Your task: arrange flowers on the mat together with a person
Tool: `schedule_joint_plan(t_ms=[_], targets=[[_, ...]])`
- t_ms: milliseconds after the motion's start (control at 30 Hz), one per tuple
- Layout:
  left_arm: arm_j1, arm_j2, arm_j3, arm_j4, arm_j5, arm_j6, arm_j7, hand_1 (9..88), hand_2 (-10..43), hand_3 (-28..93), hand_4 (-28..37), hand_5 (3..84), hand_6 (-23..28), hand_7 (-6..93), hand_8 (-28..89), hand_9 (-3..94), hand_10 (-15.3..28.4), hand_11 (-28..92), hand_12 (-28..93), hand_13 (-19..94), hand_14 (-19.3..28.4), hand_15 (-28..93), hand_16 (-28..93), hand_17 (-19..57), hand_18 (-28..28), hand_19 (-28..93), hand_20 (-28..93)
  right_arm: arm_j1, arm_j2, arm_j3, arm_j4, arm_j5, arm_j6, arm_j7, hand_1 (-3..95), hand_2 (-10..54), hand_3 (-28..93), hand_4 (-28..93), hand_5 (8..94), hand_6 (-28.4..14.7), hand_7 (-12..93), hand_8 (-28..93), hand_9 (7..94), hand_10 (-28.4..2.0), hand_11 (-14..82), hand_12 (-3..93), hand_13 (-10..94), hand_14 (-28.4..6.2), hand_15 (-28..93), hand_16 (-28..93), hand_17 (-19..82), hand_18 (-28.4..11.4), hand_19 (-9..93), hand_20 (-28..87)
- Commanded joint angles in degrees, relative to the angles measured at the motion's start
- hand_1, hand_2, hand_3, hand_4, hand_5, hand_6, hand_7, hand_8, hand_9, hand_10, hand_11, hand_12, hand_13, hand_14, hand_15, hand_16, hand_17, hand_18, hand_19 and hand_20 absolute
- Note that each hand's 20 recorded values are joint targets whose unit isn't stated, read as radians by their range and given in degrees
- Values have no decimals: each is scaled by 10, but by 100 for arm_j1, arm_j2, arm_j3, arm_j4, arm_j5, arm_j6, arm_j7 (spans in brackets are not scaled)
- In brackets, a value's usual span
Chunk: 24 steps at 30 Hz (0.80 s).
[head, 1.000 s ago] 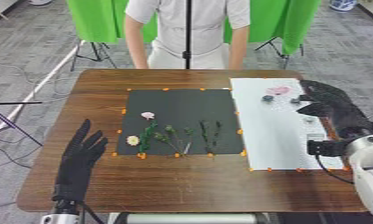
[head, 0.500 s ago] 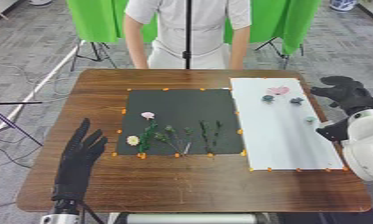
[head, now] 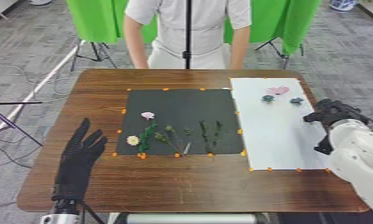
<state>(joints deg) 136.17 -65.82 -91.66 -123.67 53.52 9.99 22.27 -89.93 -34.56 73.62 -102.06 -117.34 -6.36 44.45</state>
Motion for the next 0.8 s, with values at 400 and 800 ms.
schedule_joint_plan(t_ms=[400,800], targets=[[-38,-43,19,11,-5,-66,-76,209,38,771,-283,226,-19,112,-96,274,126,90,128,212,176,175,2,-117,230,427,58,948,382,-2000,768,-1264,942,-45,533,-73,578,-278,632,70,278,-93,702,-56,152,221,625,-55,453,197,200,-203,559,271],[37,11,-8,-37,-48,24,51,210,39,769,-283,227,-18,111,-95,274,126,89,127,212,177,176,1,-116,230,427,58,730,393,-1782,542,-1616,1955,106,617,-88,565,-282,779,64,248,-29,890,-41,125,372,728,-4,491,303,226,-127,644,312]])
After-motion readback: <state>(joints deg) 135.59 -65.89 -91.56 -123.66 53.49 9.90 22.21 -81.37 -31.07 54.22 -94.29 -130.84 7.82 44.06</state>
